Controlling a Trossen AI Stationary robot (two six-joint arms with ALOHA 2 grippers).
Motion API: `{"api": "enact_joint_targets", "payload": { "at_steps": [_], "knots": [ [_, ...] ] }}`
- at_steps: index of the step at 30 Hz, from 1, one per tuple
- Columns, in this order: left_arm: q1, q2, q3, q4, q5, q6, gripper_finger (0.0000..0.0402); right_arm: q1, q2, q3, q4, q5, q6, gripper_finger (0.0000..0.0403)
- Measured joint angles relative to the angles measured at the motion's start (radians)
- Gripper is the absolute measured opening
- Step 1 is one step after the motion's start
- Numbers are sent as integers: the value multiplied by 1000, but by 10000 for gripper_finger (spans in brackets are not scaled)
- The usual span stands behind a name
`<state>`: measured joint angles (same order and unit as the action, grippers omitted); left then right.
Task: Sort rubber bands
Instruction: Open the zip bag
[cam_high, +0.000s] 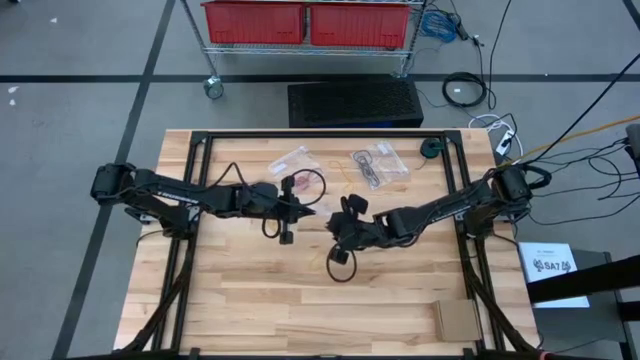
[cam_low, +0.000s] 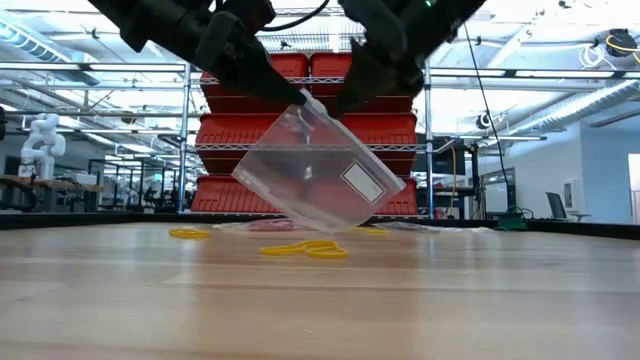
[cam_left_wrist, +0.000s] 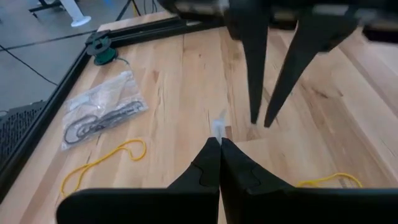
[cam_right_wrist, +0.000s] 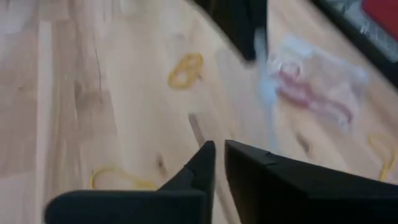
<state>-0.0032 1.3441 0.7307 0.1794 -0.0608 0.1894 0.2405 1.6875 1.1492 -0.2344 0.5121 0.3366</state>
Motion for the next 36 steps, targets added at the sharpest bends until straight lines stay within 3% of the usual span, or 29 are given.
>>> {"api": "enact_joint_targets", "payload": {
  "at_steps": [9, 16, 21, 25, 32, 36],
  "knots": [
    [-2, 0, 0, -9, 1, 0, 1, -24, 0, 54, -22, 38, -95, 132],
    [-18, 0, 0, -3, 5, 1, 1, -75, 0, 54, -20, -11, -110, 152],
    [-19, 0, 0, -1, 5, 1, 1, -113, 0, 54, -18, -164, -113, 137],
    [-19, 0, -1, 5, 5, 1, 1, -124, 0, 54, -12, -171, -113, 109],
    [-18, 0, -1, 11, 4, 1, 1, -117, 0, 54, -12, -173, -124, 13],
    [-19, 1, -1, 14, 4, 2, 1, -101, 0, 54, -33, -171, -109, 18]
  ]
}}
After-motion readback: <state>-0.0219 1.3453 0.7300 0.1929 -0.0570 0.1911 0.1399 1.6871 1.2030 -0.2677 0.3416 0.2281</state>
